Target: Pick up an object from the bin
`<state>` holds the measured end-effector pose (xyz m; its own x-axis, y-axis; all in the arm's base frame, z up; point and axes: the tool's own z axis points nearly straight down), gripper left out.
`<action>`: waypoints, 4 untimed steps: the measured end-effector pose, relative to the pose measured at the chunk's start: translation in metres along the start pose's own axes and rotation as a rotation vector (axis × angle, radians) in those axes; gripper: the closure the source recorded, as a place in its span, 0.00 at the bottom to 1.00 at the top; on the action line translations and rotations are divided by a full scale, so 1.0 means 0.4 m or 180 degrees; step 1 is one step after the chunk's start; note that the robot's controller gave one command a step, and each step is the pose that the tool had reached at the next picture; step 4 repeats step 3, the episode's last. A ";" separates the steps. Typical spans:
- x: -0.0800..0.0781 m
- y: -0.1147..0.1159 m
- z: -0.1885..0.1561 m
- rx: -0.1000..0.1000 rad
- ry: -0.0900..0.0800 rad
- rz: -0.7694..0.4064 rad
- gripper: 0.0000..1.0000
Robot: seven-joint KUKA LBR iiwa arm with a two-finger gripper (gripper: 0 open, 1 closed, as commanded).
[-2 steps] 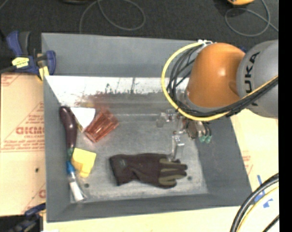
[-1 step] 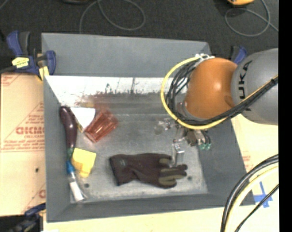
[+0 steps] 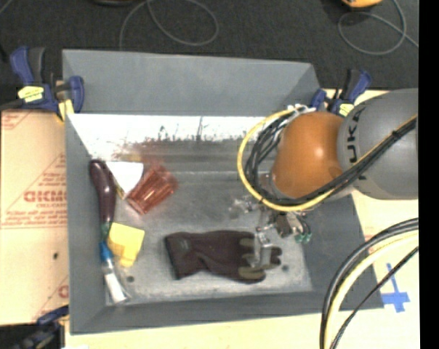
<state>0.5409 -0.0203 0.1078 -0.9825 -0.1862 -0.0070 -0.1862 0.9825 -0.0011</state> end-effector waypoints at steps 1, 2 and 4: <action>0.052 0.027 0.091 0.0013 -0.0037 0.0377 1.00; 0.052 0.027 0.091 0.0014 -0.0037 0.0375 1.00; 0.094 0.021 -0.242 0.0013 -0.0045 0.0564 1.00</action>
Offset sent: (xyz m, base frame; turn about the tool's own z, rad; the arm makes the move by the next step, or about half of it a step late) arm 0.0000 0.0000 0.0000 0.0000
